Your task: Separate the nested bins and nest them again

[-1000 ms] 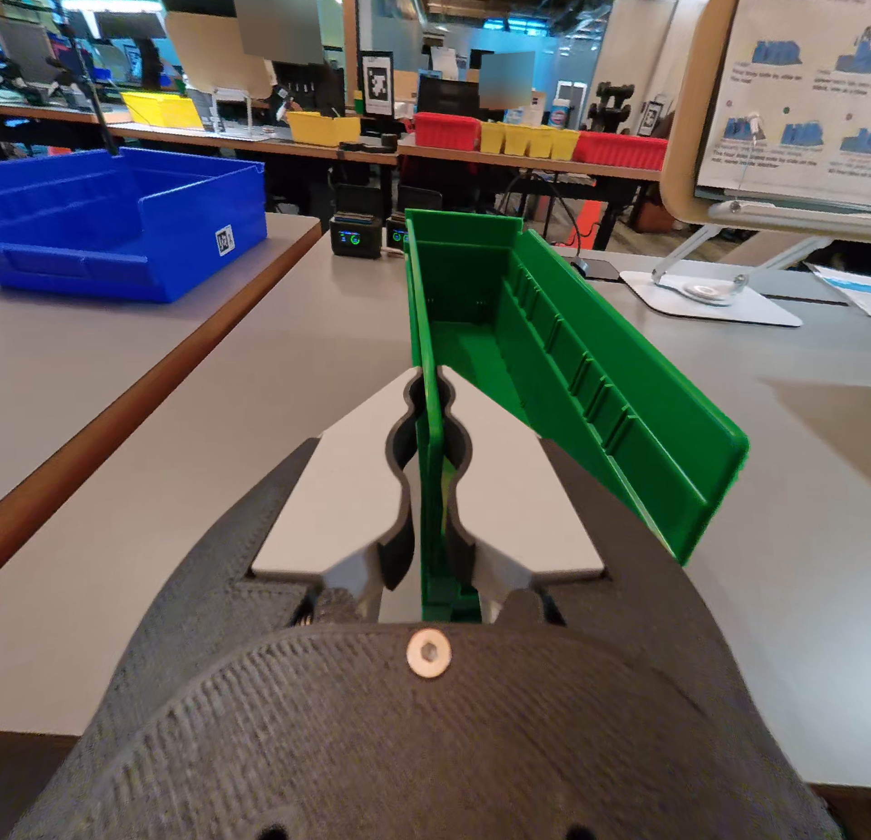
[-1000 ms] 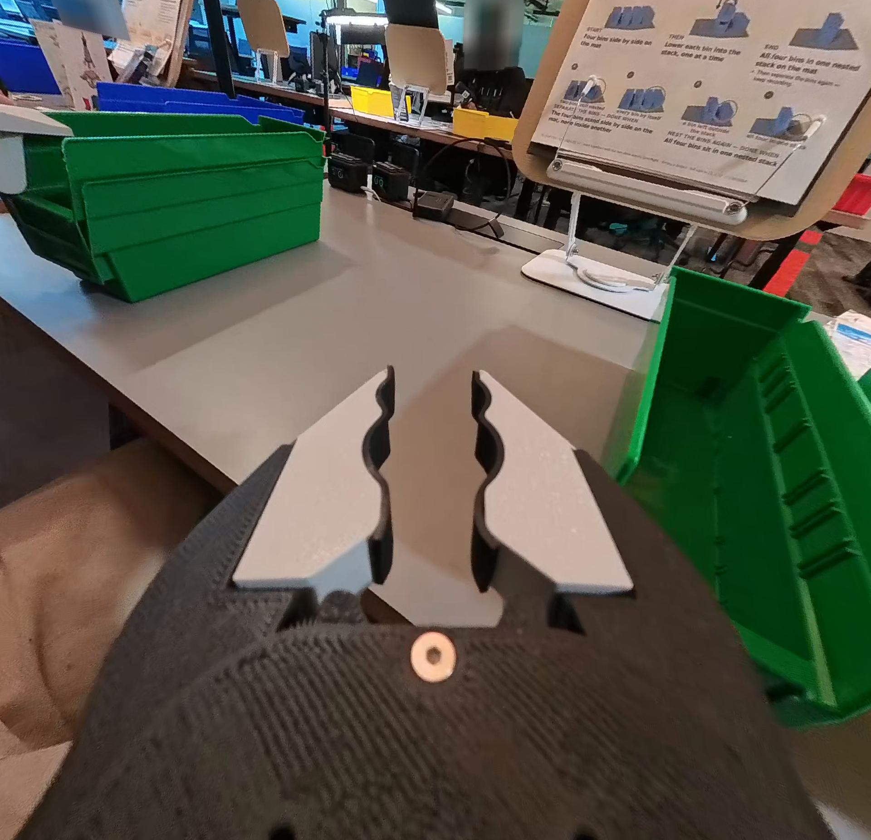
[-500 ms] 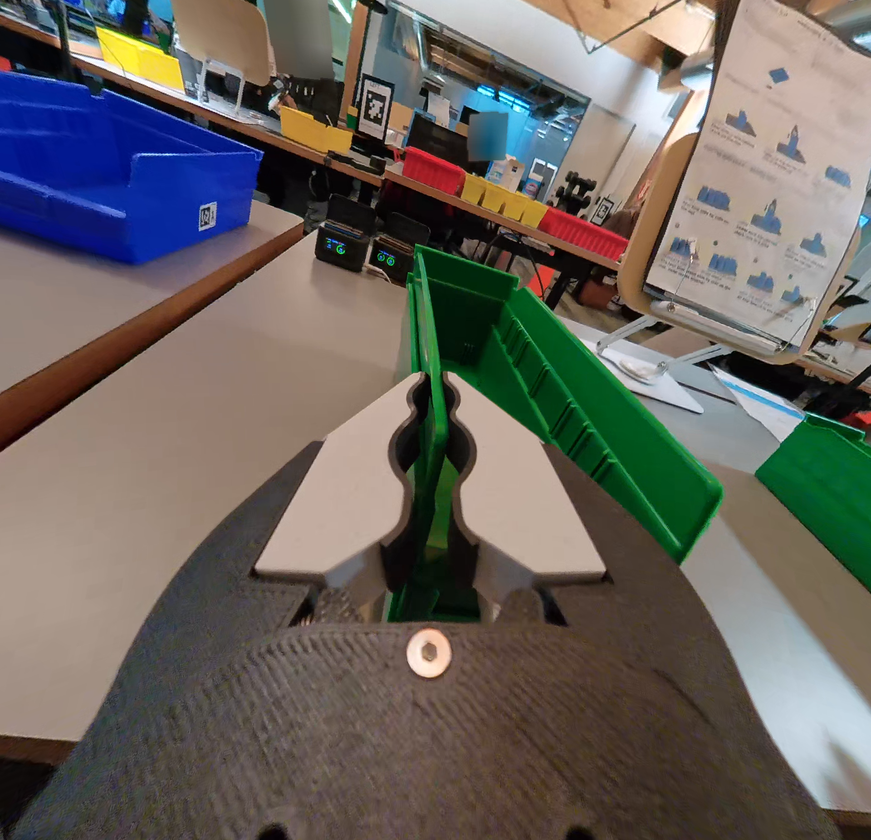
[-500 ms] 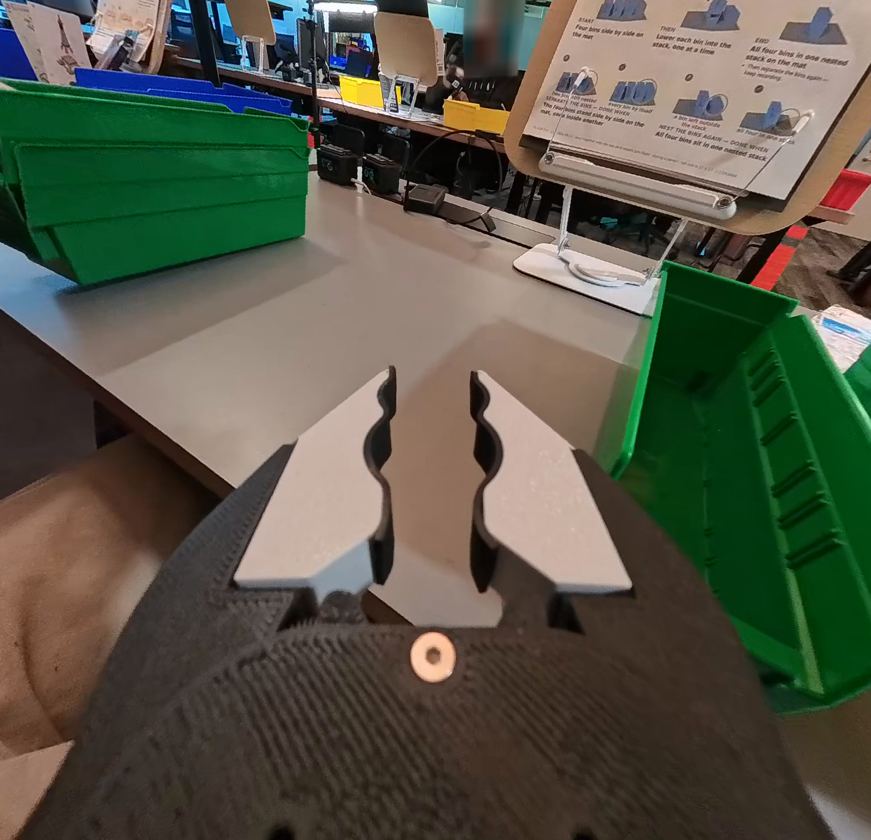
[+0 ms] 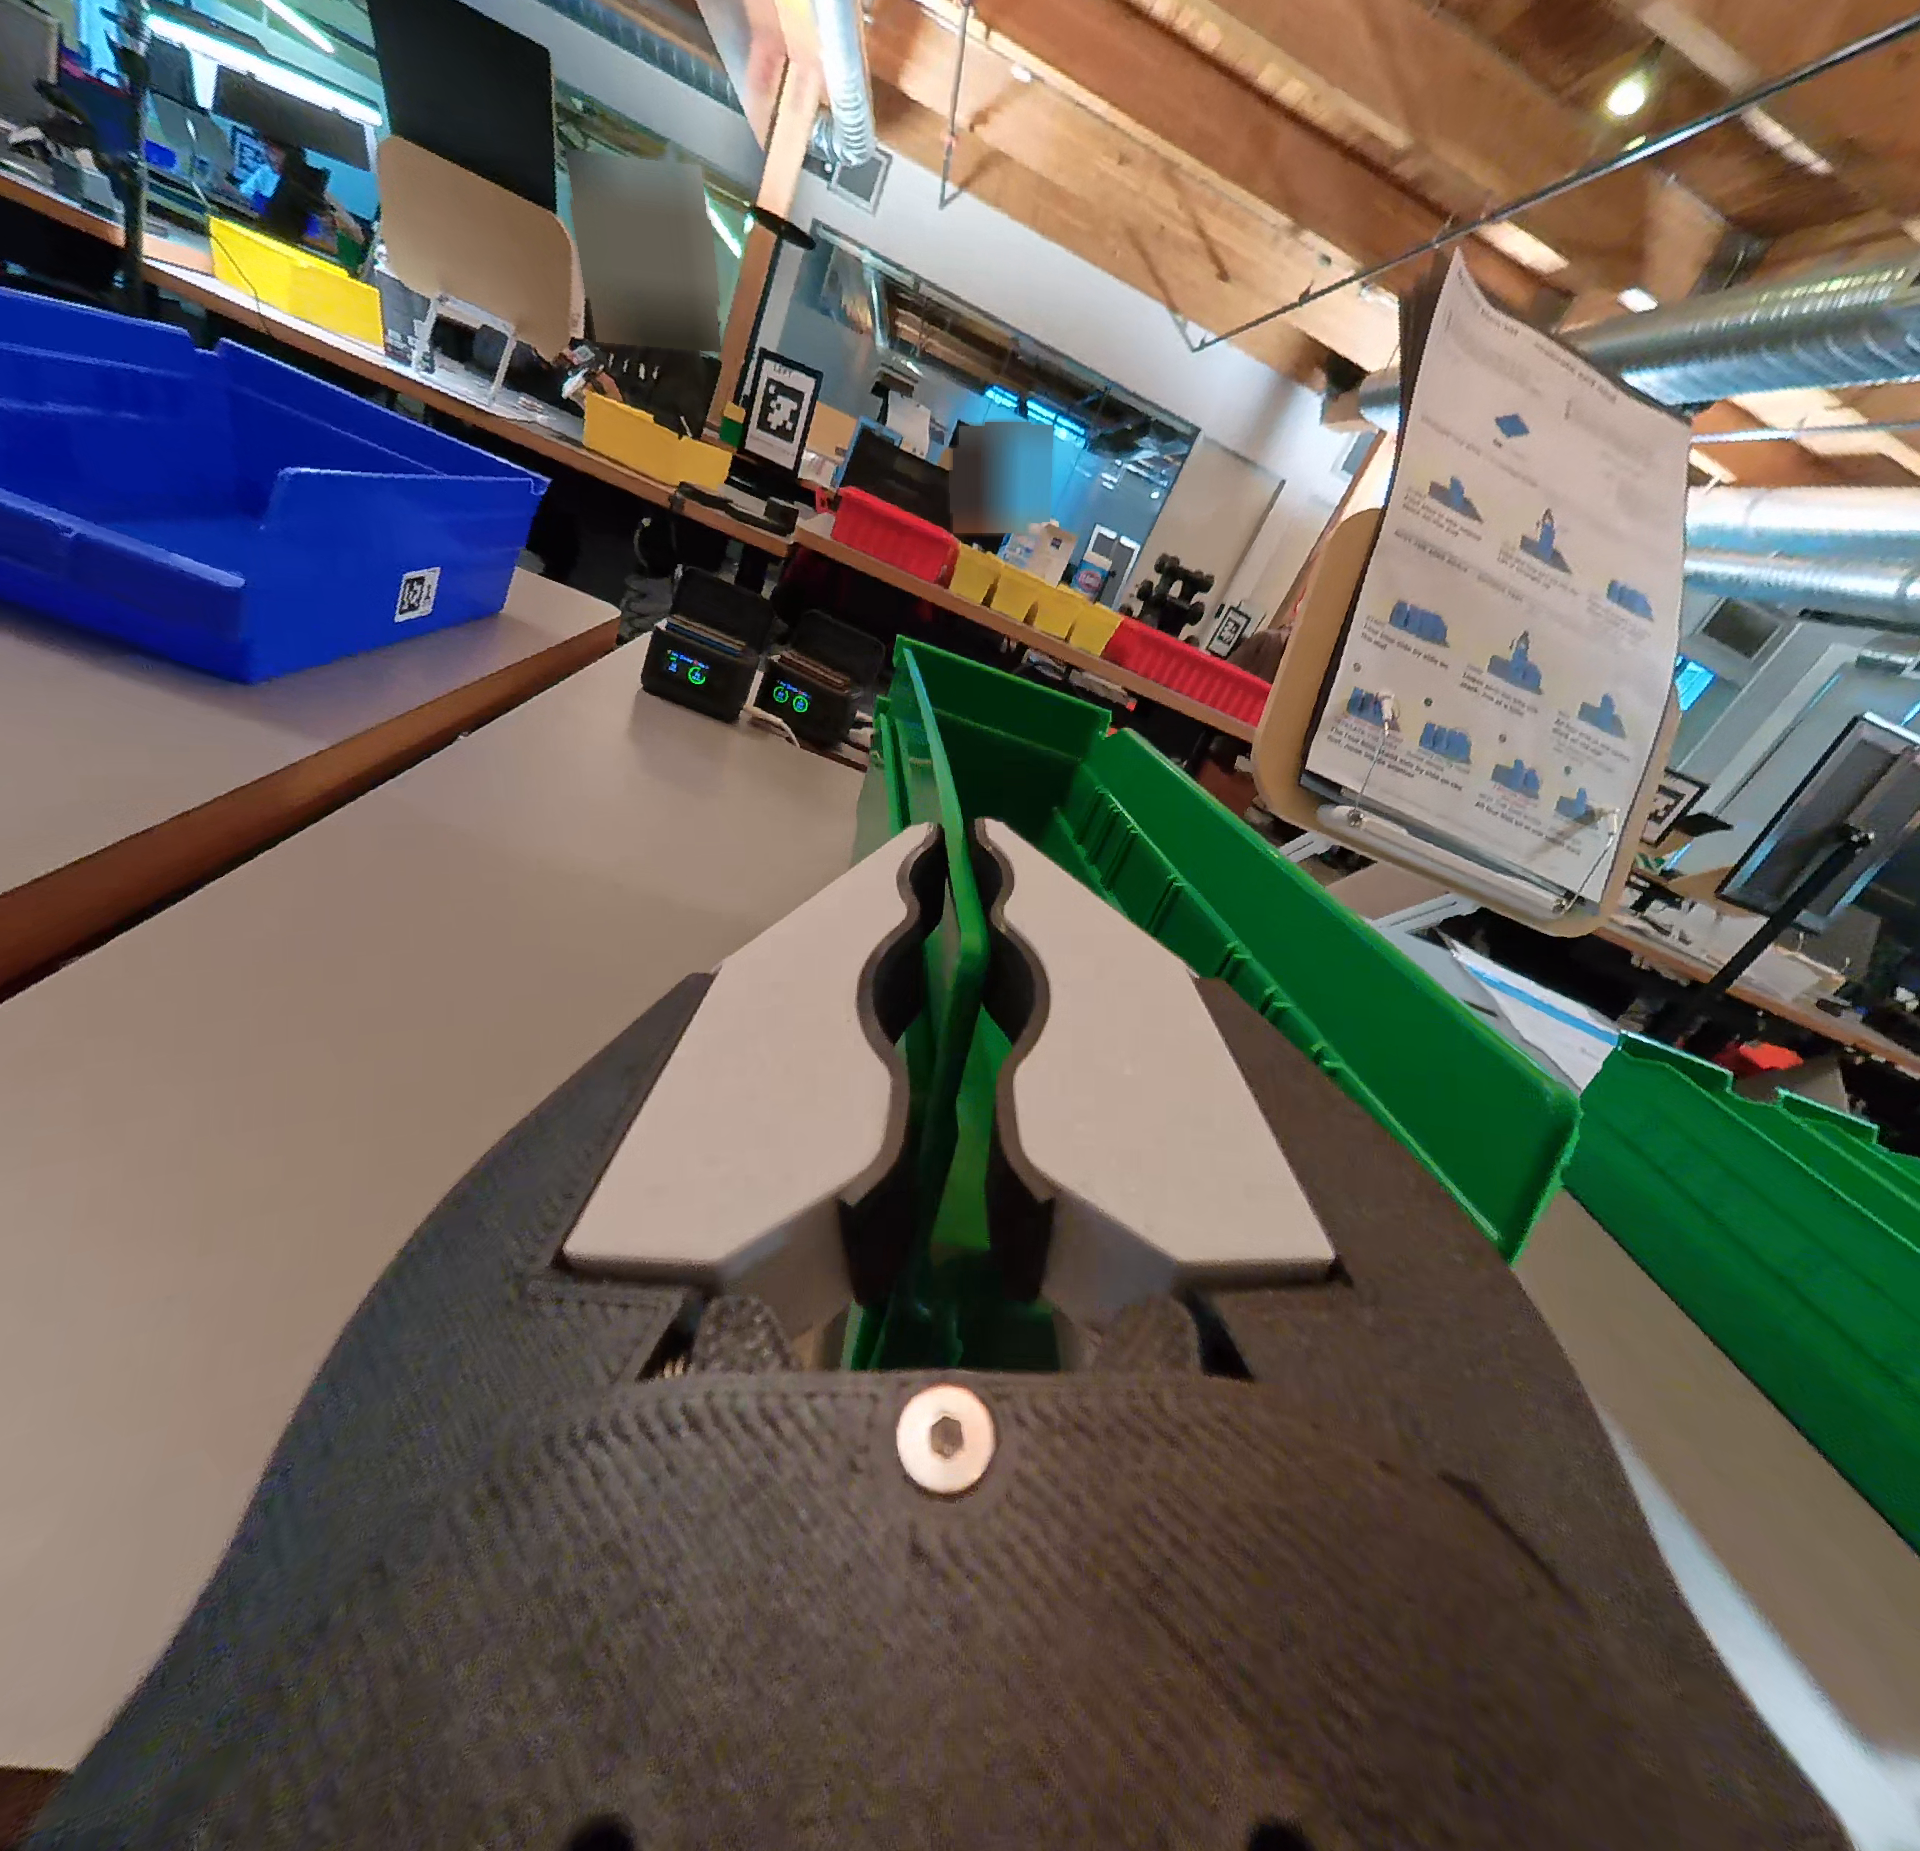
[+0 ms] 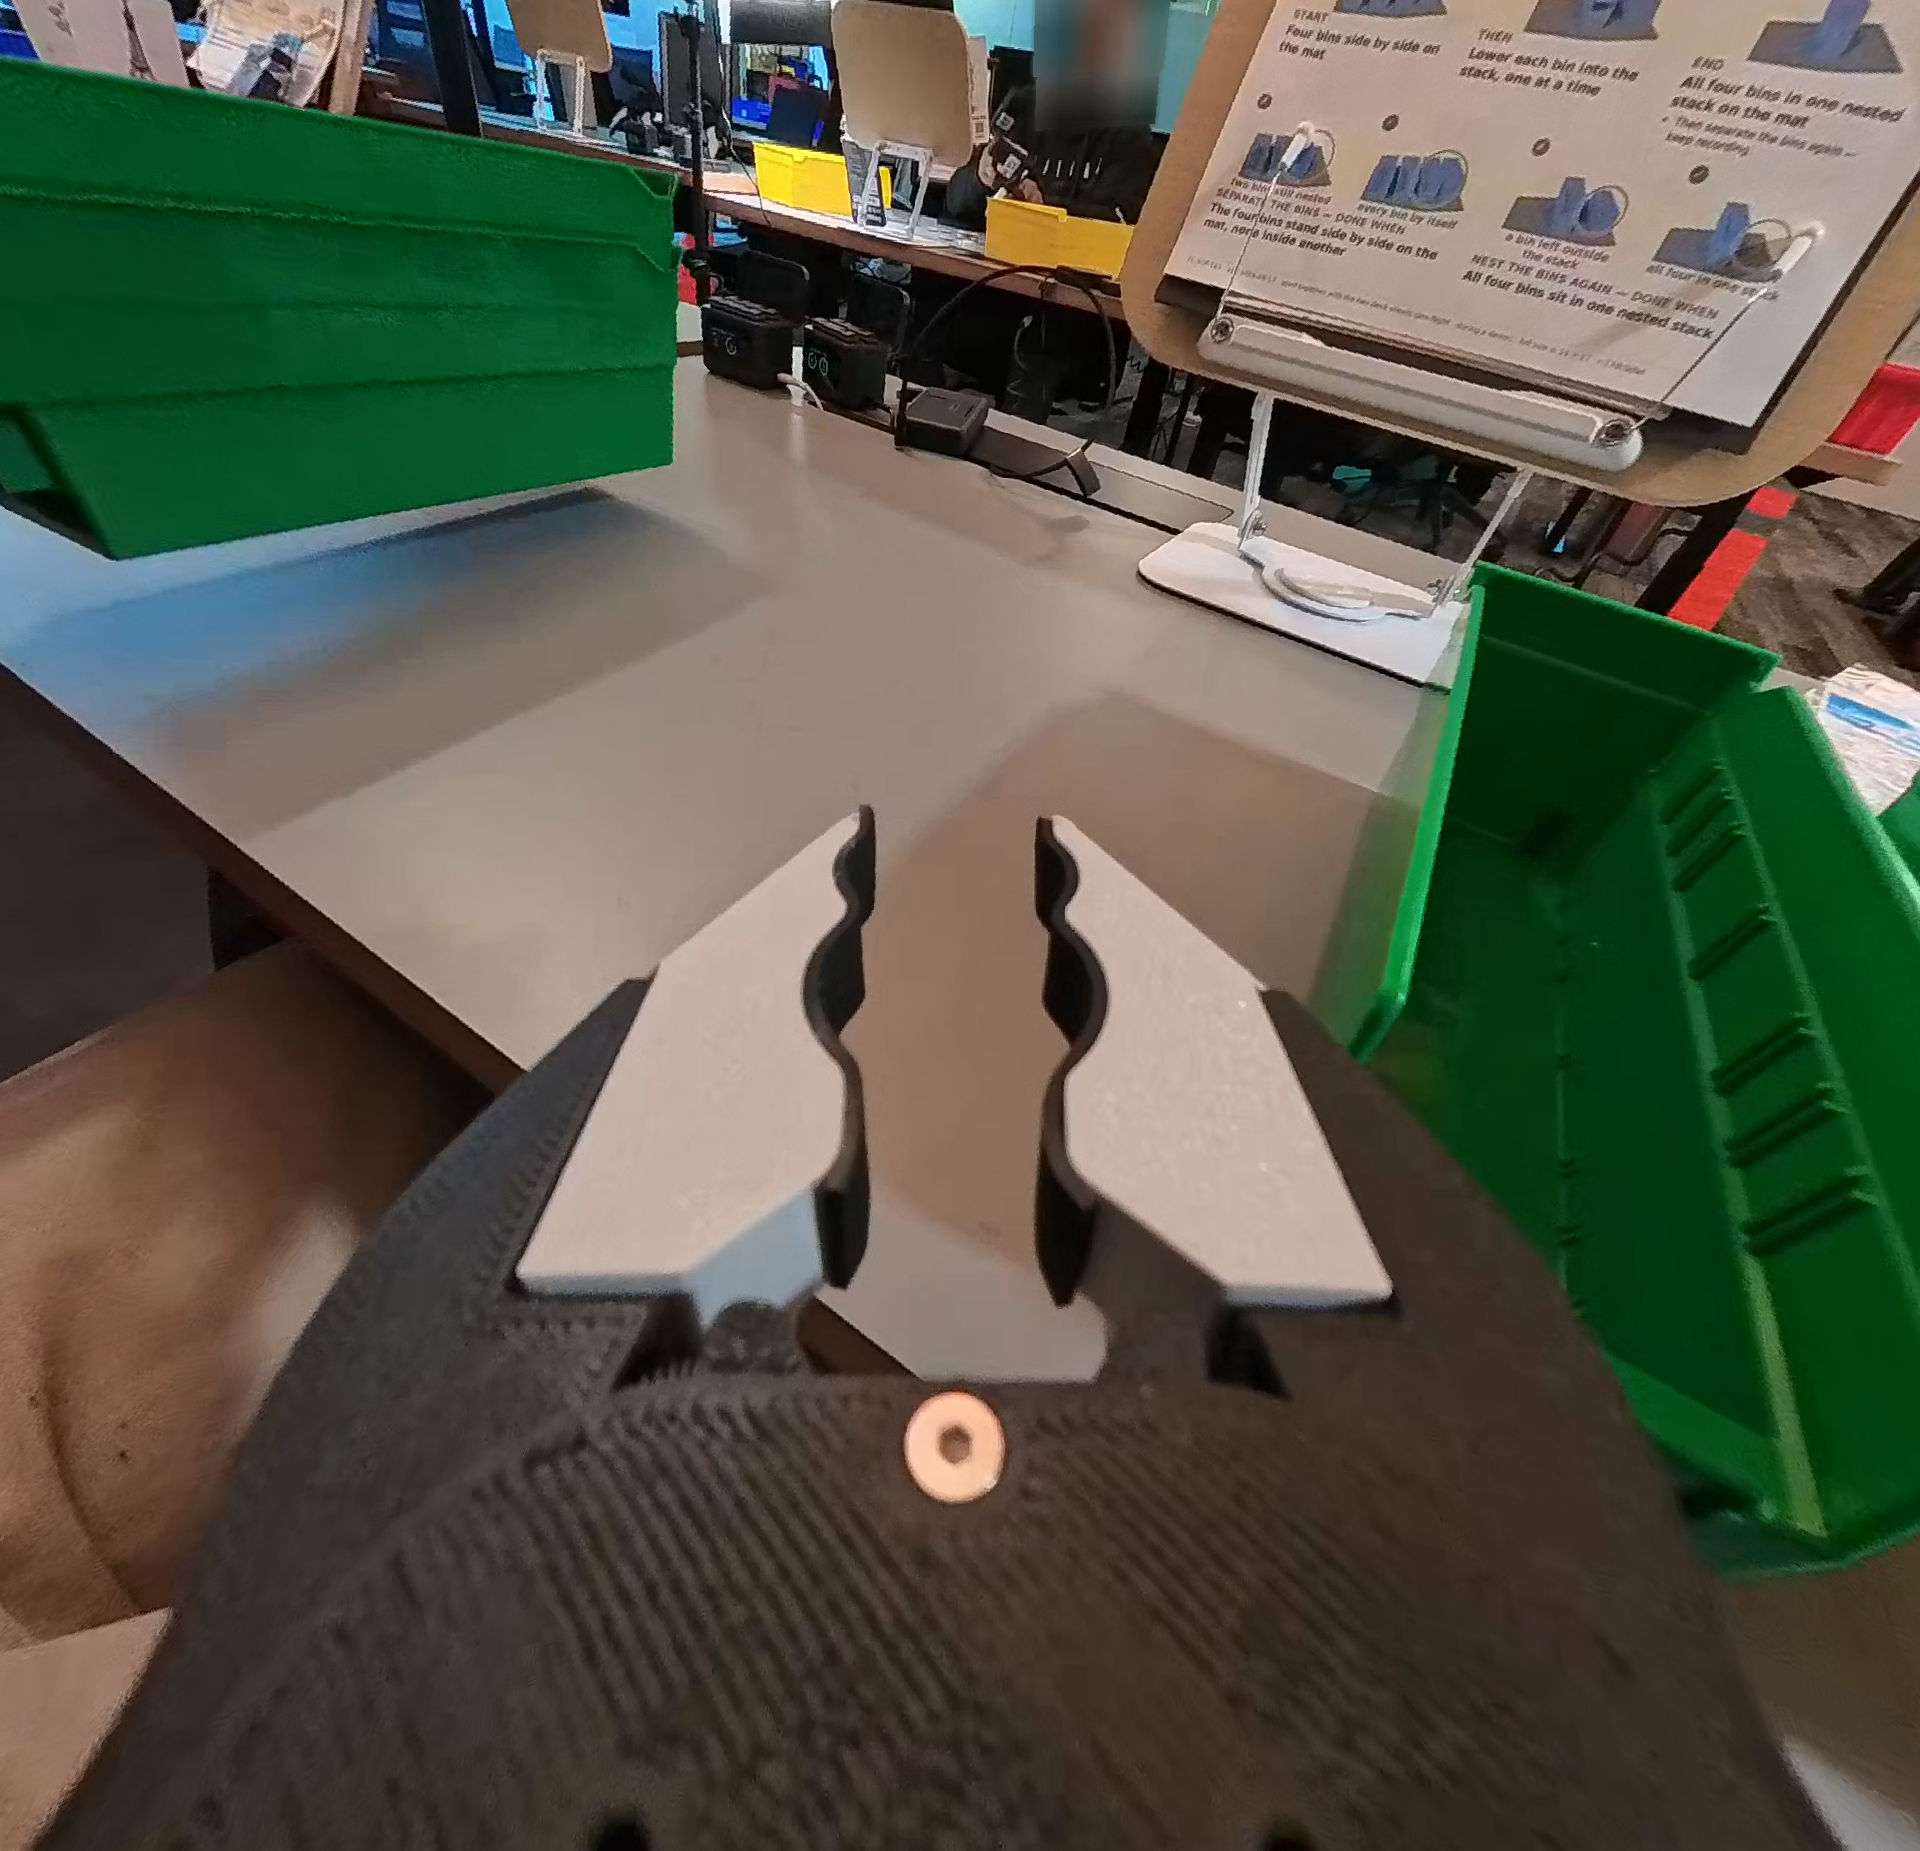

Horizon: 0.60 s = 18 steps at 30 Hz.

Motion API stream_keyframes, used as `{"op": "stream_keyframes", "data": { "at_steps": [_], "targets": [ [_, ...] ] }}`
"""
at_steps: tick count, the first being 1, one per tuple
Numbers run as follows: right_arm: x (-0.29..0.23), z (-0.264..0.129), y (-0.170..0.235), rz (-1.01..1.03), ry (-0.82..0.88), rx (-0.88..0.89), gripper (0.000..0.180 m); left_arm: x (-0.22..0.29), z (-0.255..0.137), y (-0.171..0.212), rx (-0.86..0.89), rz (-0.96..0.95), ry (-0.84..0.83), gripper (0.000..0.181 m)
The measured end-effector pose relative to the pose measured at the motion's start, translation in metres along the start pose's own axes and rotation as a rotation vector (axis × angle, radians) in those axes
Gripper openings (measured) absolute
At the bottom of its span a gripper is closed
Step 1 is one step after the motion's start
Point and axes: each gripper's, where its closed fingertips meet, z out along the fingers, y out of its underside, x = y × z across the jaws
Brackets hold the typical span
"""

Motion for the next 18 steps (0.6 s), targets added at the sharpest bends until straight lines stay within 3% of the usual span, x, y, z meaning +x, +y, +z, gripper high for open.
{"op": "stream_keyframes", "data": {
  "at_steps": [6,10,13,17,18],
  "targets": [
    [-0.001,0.001,0.001,-0.005,-0.003,-0.004,0.030,0.008,-0.003,-0.009,0.048,0.095,-0.007,0.000],
    [-0.001,0.001,0.001,-0.008,-0.003,-0.006,0.030,0.004,-0.005,-0.009,0.047,0.031,-0.018,0.000],
    [-0.002,0.001,0.002,-0.009,-0.003,-0.007,0.030,0.018,-0.004,-0.010,0.051,0.152,0.008,0.000],
    [-0.002,0.001,0.002,-0.014,-0.005,-0.011,0.029,0.003,-0.004,-0.003,0.030,-0.046,-0.017,0.000],
    [-0.002,0.001,0.002,-0.013,-0.004,-0.009,0.029,0.004,-0.005,-0.003,0.030,-0.022,-0.019,0.000]
  ]
}}
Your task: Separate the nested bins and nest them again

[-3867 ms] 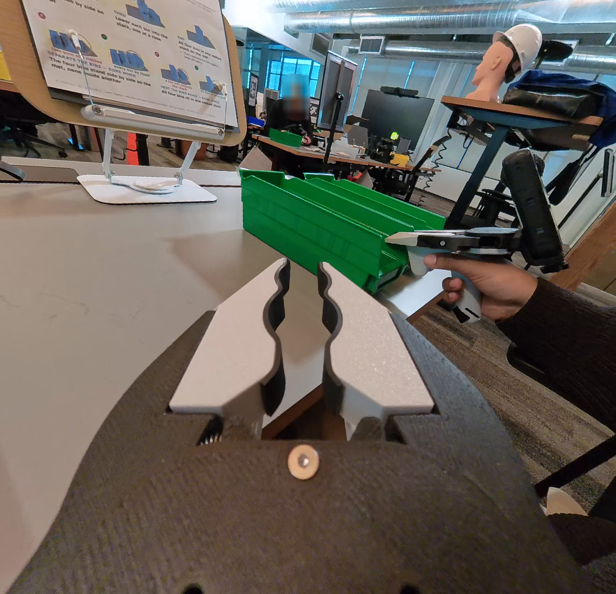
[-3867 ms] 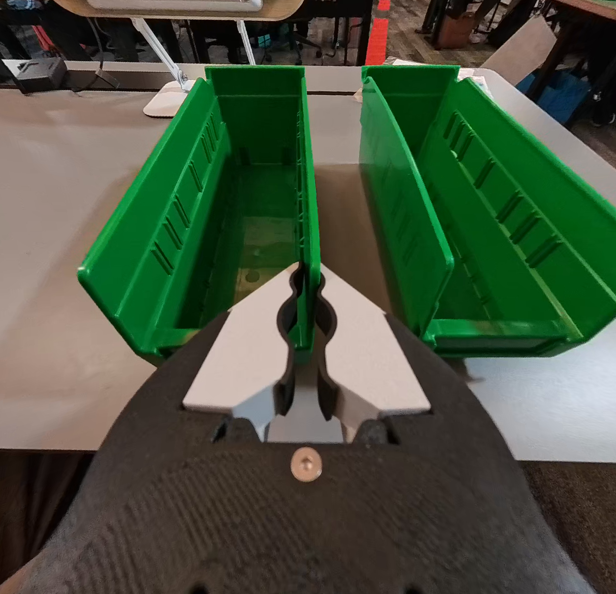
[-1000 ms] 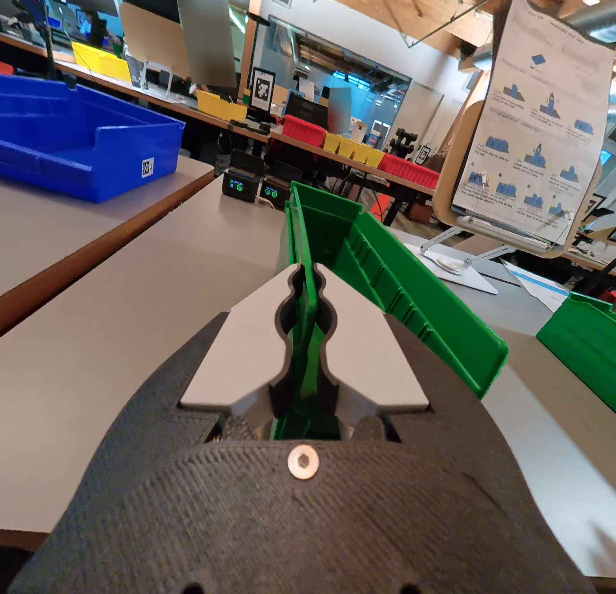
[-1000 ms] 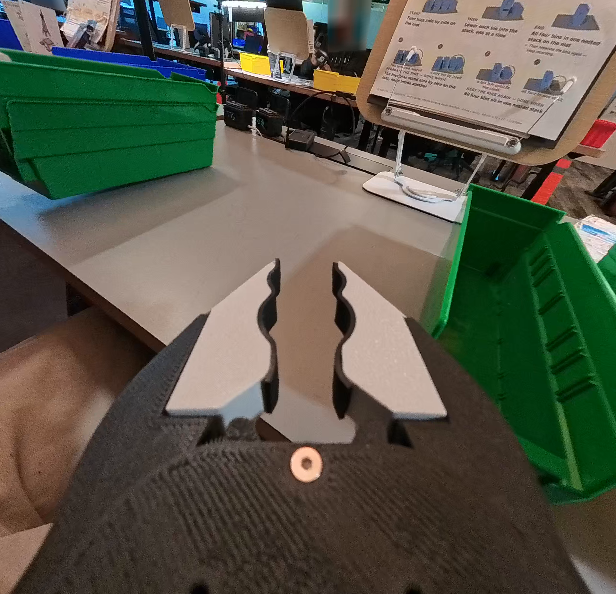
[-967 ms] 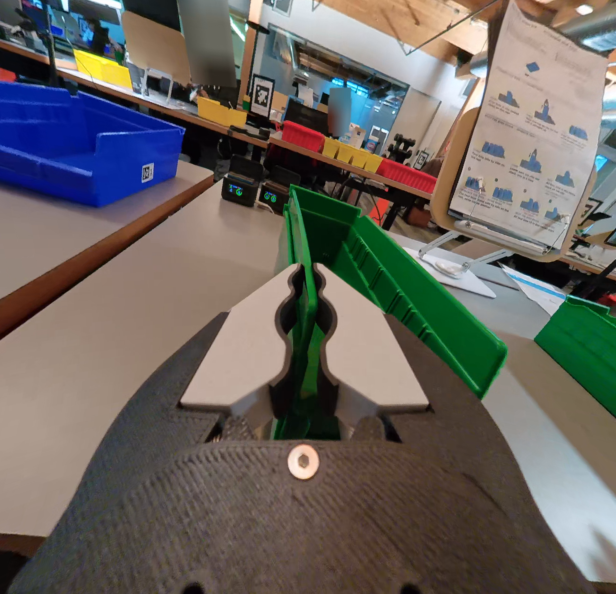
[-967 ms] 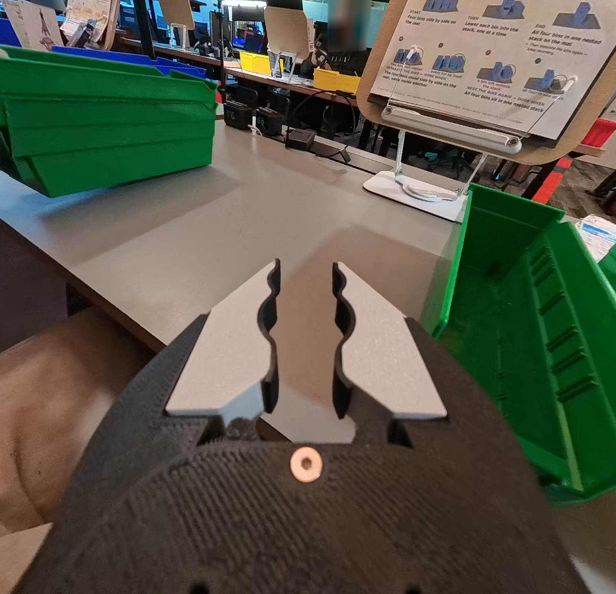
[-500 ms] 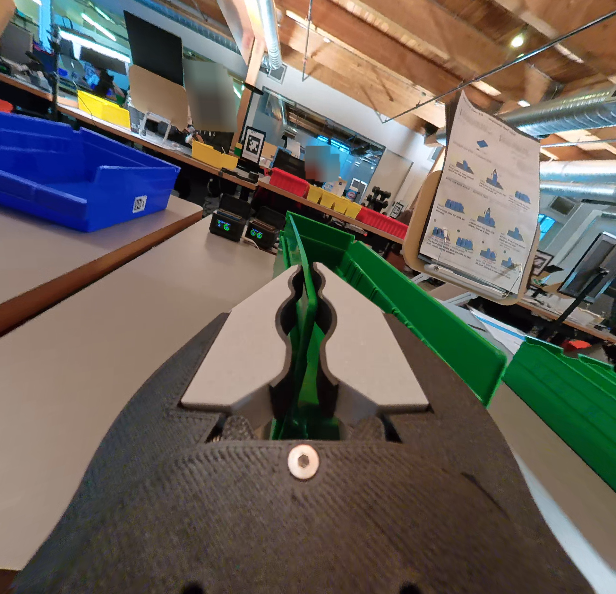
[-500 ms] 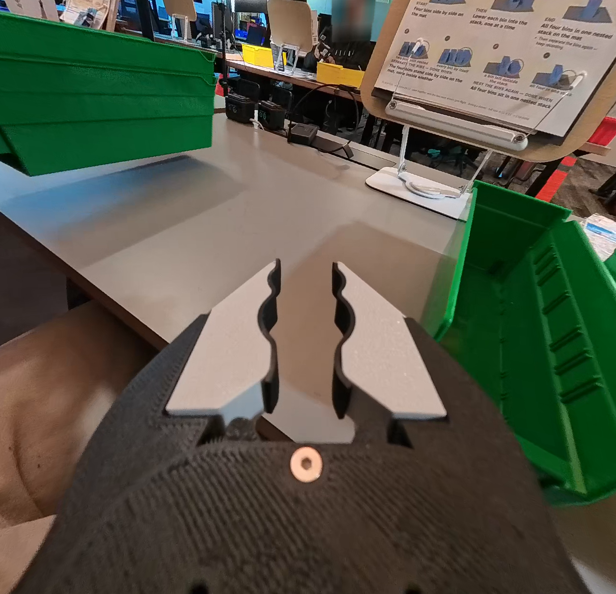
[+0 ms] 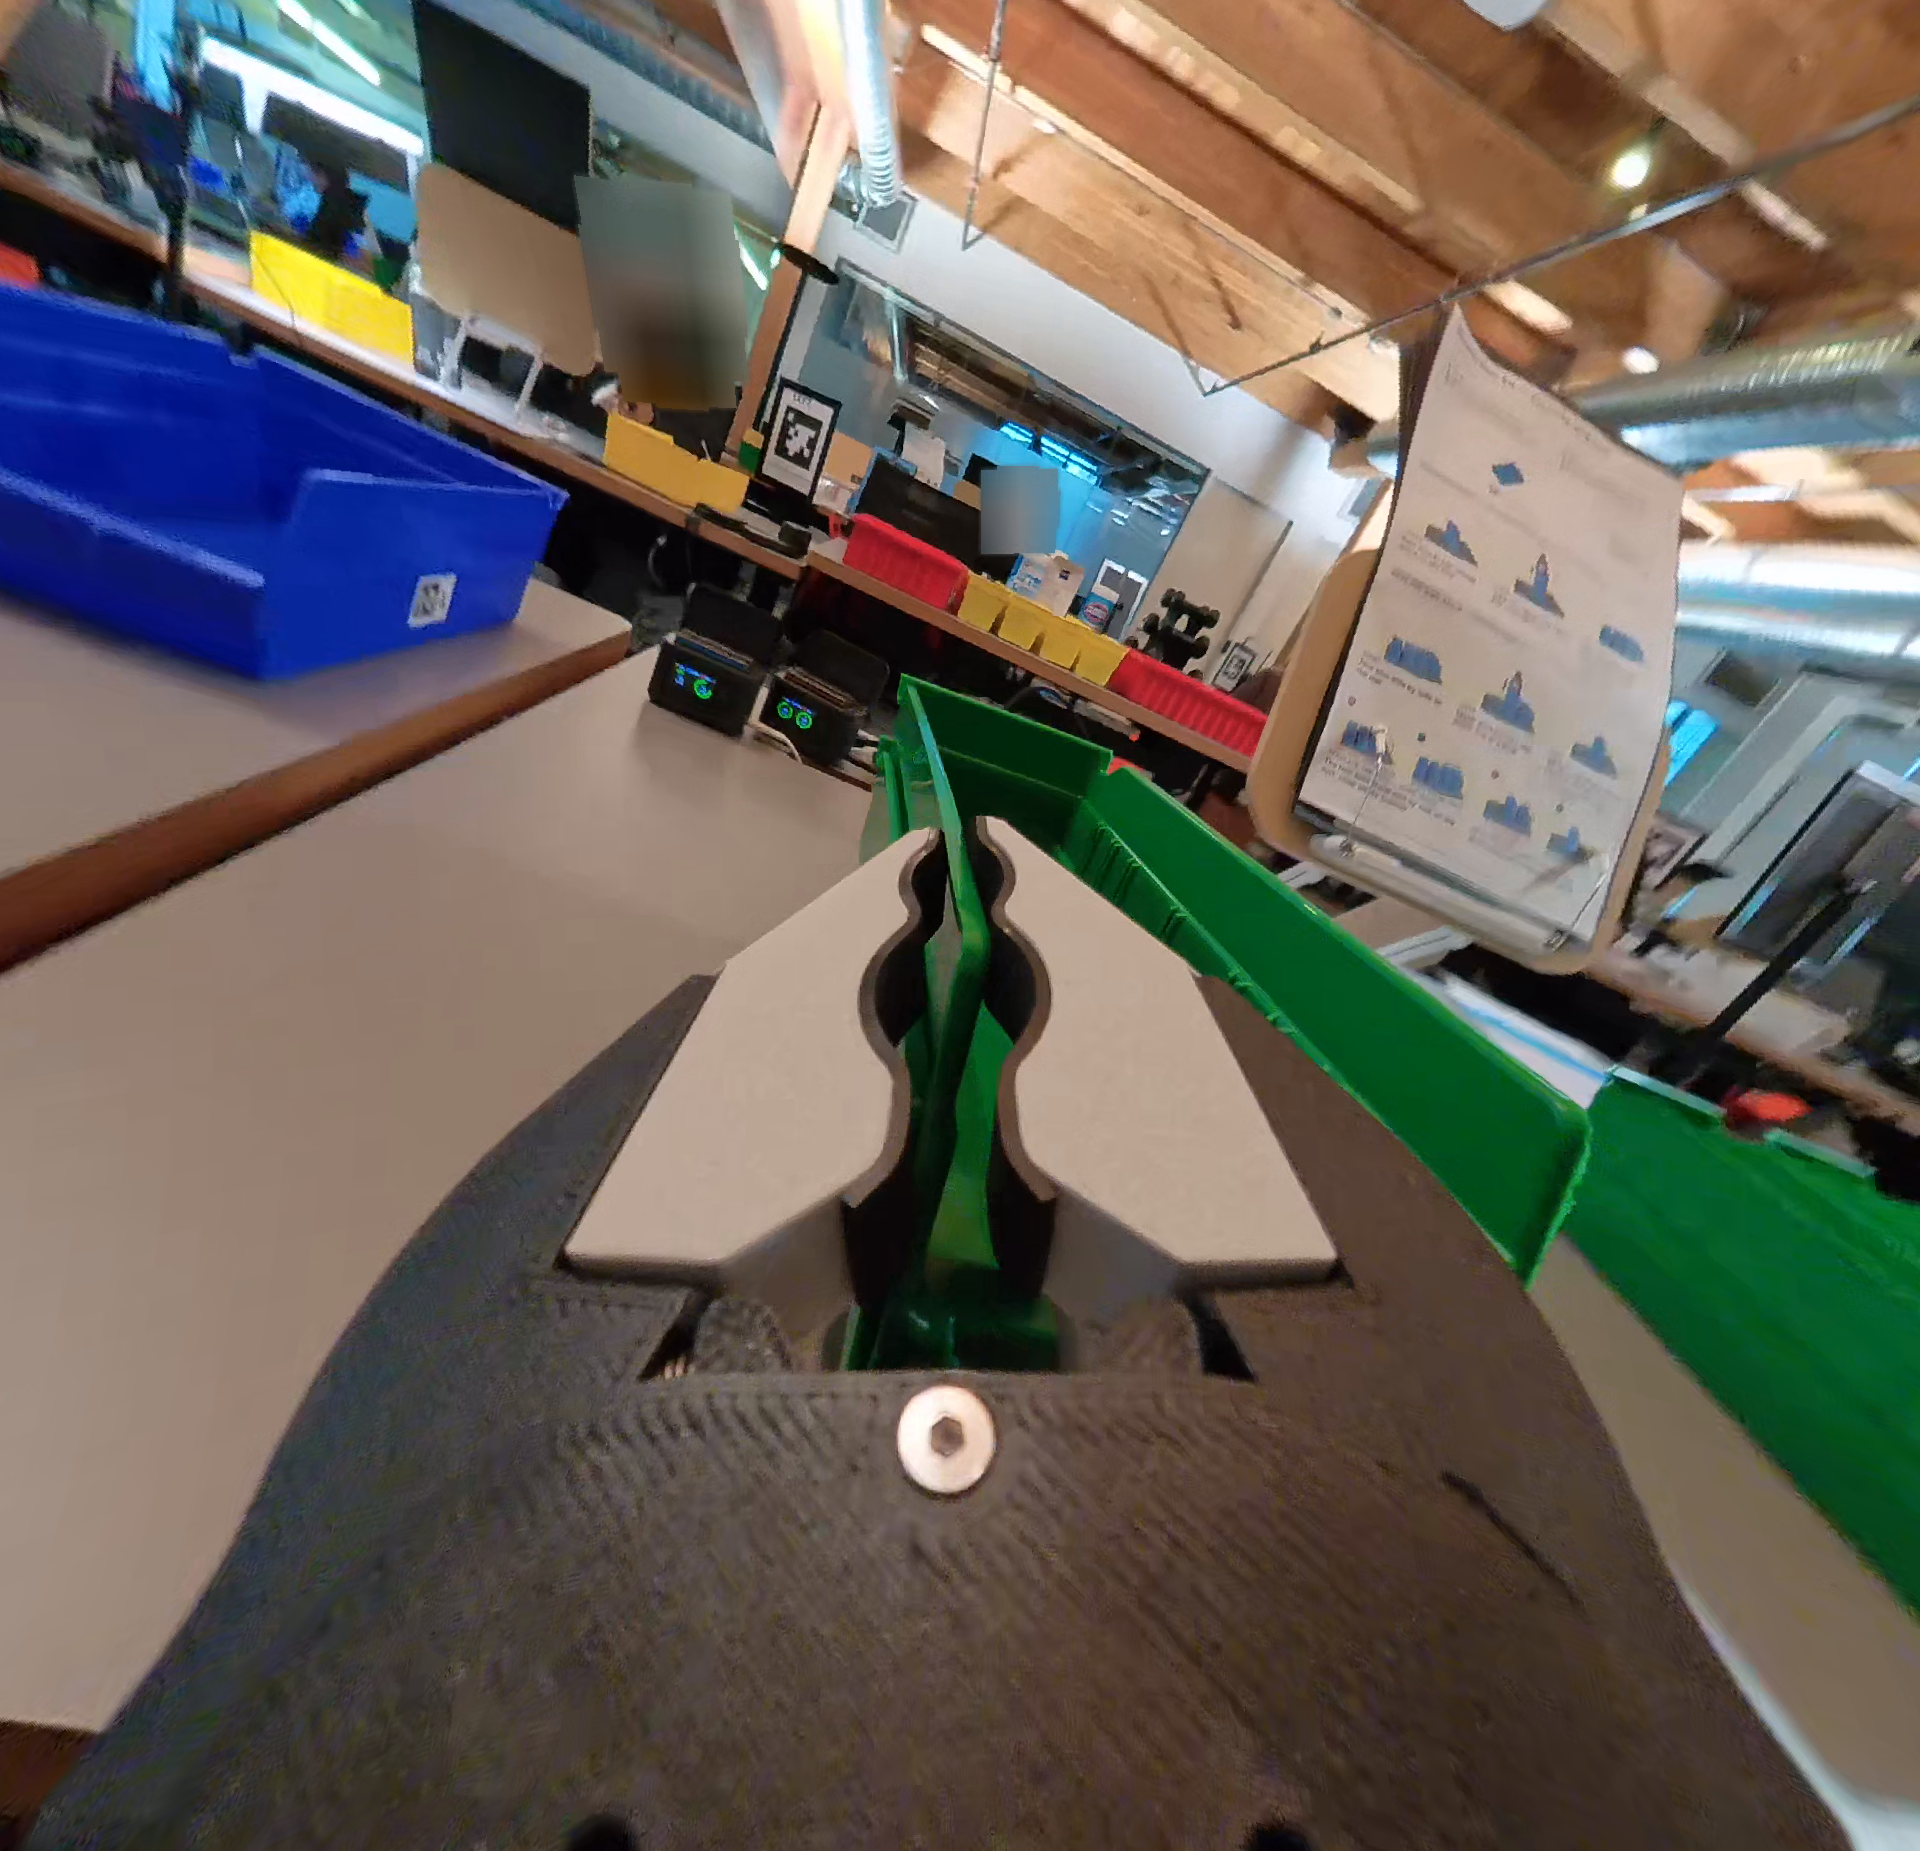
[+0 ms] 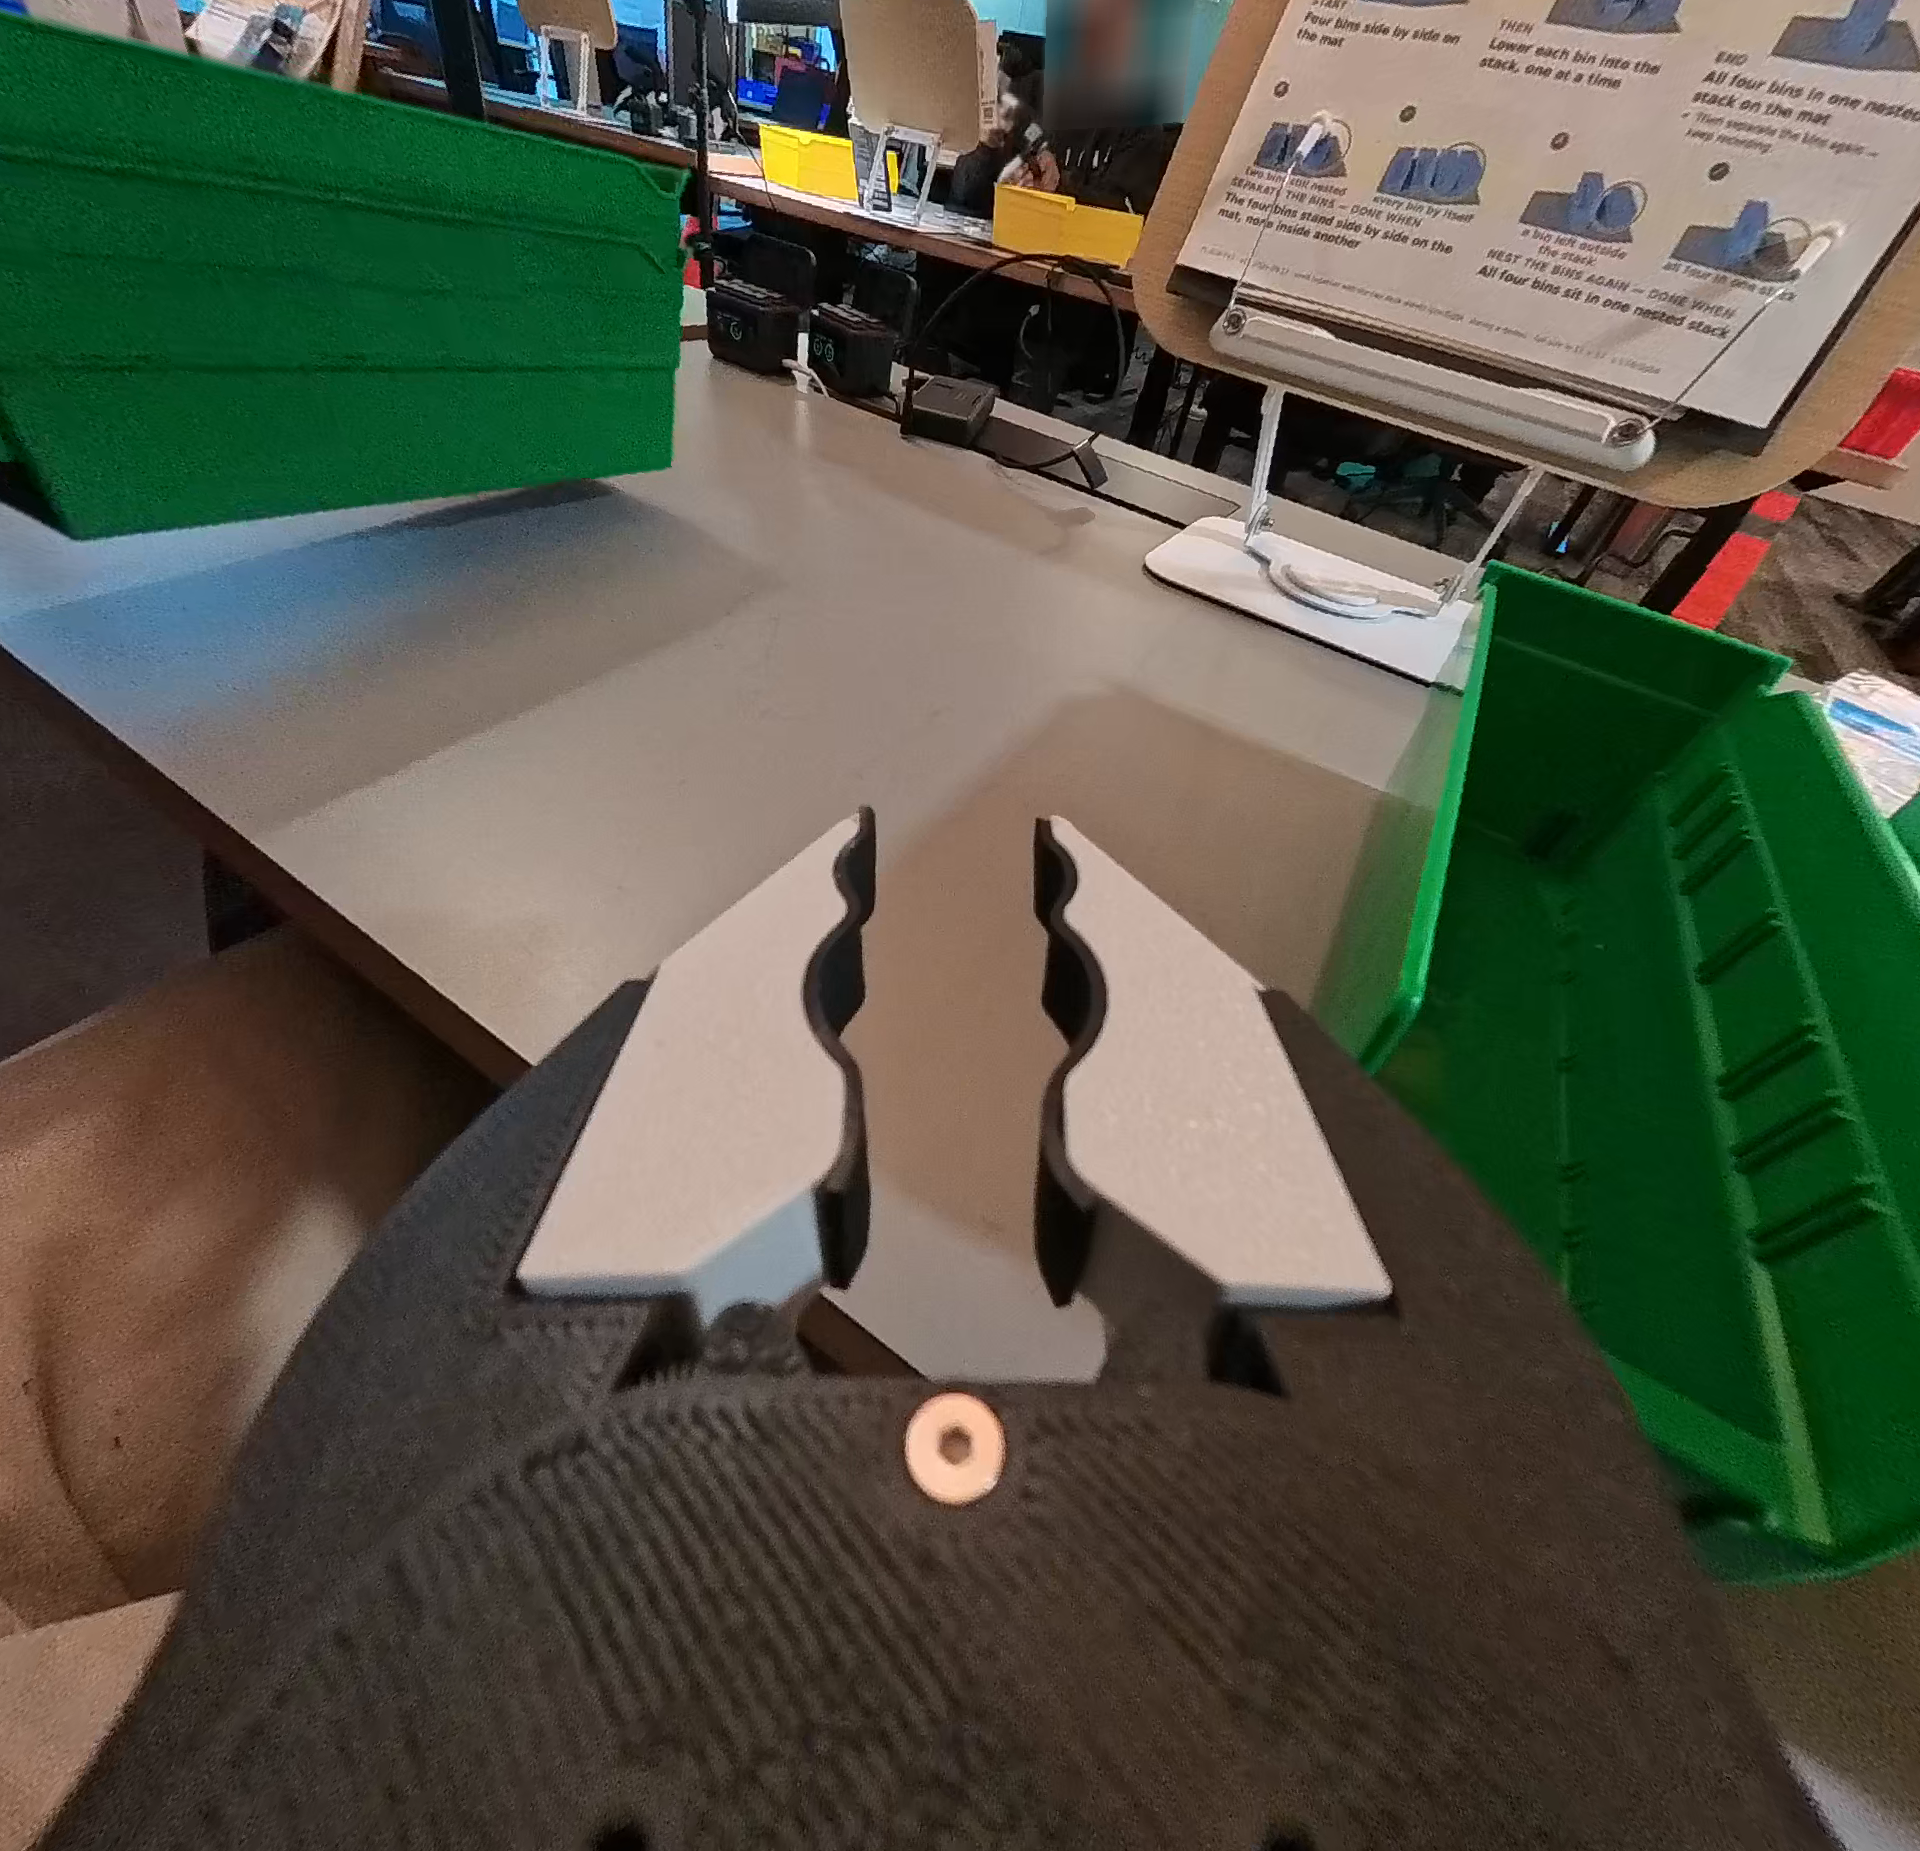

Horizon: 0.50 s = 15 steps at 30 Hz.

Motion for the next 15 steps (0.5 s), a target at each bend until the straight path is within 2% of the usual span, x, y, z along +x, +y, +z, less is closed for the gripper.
{"op": "stream_keyframes", "data": {
  "at_steps": [3,6,15],
  "targets": [
    [0.000,0.002,-0.001,0.010,0.002,0.004,0.028,0.014,0.000,-0.002,0.017,0.128,-0.007,0.000],
    [-0.017,0.013,-0.005,0.088,-0.048,0.010,0.029,0.017,0.001,0.004,0.003,0.076,-0.002,0.000],
    [-0.183,0.065,-0.068,0.384,-0.543,0.095,0.036,0.037,0.003,0.016,-0.023,0.087,0.033,0.000]
  ]
}}
